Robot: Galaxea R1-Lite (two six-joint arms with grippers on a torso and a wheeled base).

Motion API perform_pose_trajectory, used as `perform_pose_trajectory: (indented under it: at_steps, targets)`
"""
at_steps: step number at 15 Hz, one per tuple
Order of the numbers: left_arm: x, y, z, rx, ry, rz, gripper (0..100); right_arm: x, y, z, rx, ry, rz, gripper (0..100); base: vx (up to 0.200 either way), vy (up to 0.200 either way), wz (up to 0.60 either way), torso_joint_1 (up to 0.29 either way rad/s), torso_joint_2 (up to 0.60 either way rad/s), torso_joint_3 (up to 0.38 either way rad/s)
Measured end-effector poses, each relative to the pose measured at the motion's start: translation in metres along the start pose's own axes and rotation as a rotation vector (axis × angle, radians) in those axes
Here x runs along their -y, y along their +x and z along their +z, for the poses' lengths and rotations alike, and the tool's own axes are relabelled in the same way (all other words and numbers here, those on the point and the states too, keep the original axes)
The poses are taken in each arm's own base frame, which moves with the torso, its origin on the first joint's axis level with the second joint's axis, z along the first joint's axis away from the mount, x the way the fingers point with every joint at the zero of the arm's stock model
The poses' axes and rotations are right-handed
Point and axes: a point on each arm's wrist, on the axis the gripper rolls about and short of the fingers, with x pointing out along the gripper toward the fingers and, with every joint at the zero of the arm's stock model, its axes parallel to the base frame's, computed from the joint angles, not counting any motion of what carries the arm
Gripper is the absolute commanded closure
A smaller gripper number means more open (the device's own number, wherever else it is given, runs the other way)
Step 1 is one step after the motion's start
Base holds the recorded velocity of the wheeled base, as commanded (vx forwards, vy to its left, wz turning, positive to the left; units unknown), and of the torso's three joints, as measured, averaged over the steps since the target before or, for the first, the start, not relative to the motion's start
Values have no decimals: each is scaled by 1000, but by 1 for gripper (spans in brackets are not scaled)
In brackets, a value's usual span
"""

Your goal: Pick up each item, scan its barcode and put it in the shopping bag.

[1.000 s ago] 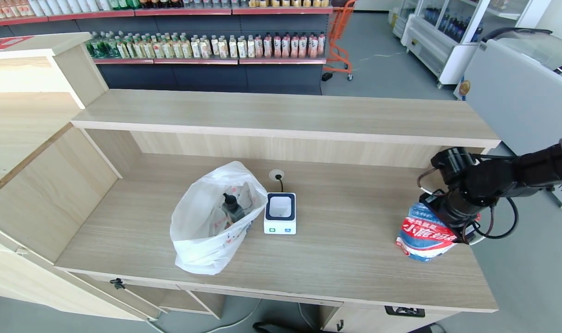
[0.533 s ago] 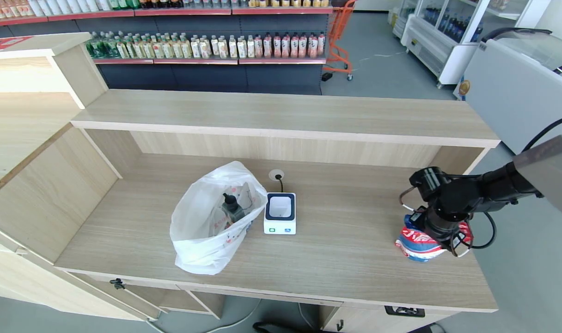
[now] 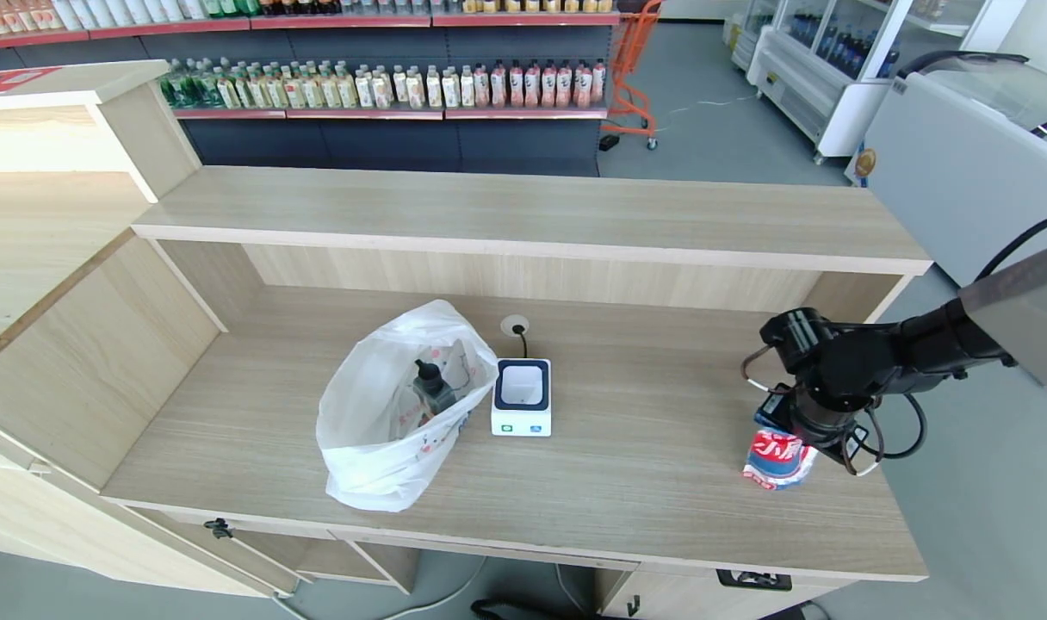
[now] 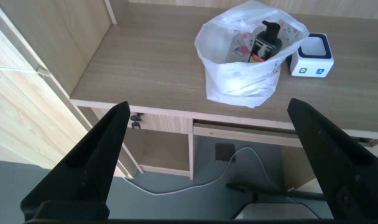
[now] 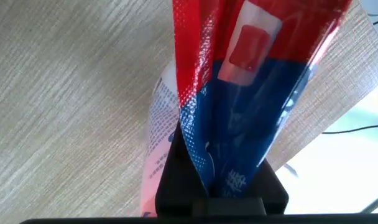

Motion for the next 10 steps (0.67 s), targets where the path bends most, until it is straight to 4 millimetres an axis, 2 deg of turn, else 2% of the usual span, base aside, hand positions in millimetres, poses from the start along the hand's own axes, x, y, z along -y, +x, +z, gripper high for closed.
perform_pose_trajectory:
  at_steps: [2,5,7,10]
  targets:
    - [0,0,0,0,0,0,0,-2,-26,11,-49,-43,141,100,0,0,0,0,0,0]
    - [0,0,0,0,0,0,0,10,-91,29,-169,-239,536,100,0,0,0,0,0,0]
    - [0,0,0,0,0,-1,0,35,-132,30,-219,-536,907,100,0,0,0,0,0,0]
    - [0,0,0,0,0,0,0,79,-162,6,-114,-959,1357,100,0,0,0,0,0,0]
